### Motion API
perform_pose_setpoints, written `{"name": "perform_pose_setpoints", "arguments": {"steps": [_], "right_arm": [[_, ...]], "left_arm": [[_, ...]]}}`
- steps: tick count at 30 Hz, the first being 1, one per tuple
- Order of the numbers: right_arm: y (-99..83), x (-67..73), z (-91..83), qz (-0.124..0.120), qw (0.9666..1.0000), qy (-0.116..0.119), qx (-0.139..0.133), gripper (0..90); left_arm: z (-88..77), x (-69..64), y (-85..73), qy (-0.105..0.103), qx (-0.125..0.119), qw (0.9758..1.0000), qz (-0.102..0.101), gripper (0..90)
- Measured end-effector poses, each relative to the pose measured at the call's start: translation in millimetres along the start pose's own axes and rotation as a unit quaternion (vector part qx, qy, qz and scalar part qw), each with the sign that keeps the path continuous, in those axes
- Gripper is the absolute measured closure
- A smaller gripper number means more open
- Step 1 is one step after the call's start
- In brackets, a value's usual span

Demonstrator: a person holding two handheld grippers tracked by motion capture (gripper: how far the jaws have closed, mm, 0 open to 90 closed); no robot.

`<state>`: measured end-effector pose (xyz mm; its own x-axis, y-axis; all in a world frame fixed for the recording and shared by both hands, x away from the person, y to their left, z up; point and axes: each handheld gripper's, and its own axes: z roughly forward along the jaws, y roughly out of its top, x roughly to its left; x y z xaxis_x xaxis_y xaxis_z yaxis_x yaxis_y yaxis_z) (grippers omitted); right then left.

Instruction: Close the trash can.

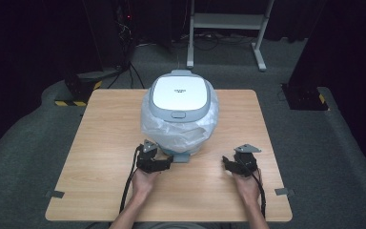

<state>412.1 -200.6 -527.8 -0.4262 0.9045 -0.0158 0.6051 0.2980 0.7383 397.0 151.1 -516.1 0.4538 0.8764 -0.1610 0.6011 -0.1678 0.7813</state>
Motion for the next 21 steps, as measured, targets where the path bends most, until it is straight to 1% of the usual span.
{"name": "perform_pose_setpoints", "arguments": {"steps": [2,4,6,8,9,10,11,15,17,18,19,21], "right_arm": [[0.0,0.0,0.0,0.000,1.0000,0.000,0.000,36.3],[0.0,0.0,0.0,0.000,1.0000,0.000,0.000,36.3],[0.0,0.0,0.0,0.000,1.0000,0.000,0.000,36.3],[0.0,0.0,0.0,0.000,1.0000,0.000,0.000,36.3],[0.0,0.0,0.0,0.000,1.0000,0.000,0.000,36.3],[0.0,0.0,0.0,0.000,1.0000,0.000,0.000,36.3],[0.0,0.0,0.0,0.000,1.0000,0.000,0.000,36.3],[0.0,0.0,0.0,0.000,1.0000,0.000,0.000,36.3],[0.0,0.0,0.0,0.000,1.0000,0.000,0.000,36.3],[0.0,0.0,0.0,0.000,1.0000,0.000,0.000,36.3],[0.0,0.0,0.0,0.000,1.0000,0.000,0.000,36.3],[0.0,0.0,0.0,0.000,1.0000,0.000,0.000,36.3]], "left_arm": [[-1.0,1.6,-0.9,-0.001,0.004,1.0000,-0.003,20.0],[-1.2,2.6,-1.7,0.000,0.006,1.0000,-0.001,20.0],[-1.2,7.5,-5.8,0.004,0.012,0.9999,-0.011,20.2],[-2.5,11.1,-8.3,0.005,0.012,0.9998,-0.018,20.1],[-3.4,12.7,-9.0,0.006,0.012,0.9998,-0.016,20.1],[-4.2,13.3,-9.7,0.007,0.011,0.9997,-0.022,20.1],[-5.6,14.9,-9.8,0.008,0.013,0.9998,-0.016,20.1],[-11.7,19.3,-9.8,0.012,0.008,0.9997,-0.017,19.9],[-12.8,20.3,-9.7,0.013,0.007,0.9997,-0.019,19.8],[-16.0,23.7,-10.0,0.016,0.005,0.9996,-0.024,19.8],[-16.0,23.7,-10.0,0.016,0.005,0.9996,-0.024,19.7],[-18.4,28.5,-10.5,0.021,0.005,0.9994,-0.027,19.6]]}}
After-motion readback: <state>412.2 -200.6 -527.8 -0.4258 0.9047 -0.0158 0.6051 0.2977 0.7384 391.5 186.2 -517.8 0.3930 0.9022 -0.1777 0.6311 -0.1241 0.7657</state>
